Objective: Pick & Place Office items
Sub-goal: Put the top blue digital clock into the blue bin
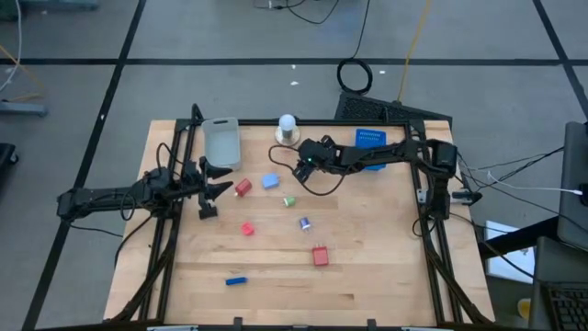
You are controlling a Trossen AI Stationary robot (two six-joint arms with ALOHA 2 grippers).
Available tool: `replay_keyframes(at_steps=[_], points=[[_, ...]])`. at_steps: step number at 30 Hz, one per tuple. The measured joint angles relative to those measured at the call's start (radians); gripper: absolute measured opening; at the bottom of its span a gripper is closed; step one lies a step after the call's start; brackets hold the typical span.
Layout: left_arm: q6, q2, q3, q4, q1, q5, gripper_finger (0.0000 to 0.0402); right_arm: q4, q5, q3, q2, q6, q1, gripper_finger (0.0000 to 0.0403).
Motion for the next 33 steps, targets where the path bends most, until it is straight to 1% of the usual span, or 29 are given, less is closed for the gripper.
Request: replay_keyframes(at_steps=[7,33], points=[[-0.068,0.0,0.0,0.011,0.0,0.001,0.0244,-0.008,-0.001,0.0,0.008,0.0,0.0,0.0226],[-0.092,0.0,0.0,0.024,0.0,0.006,0.0244,-0.022,0.002,0.0,0.009,0.044,-0.008,0.0226]])
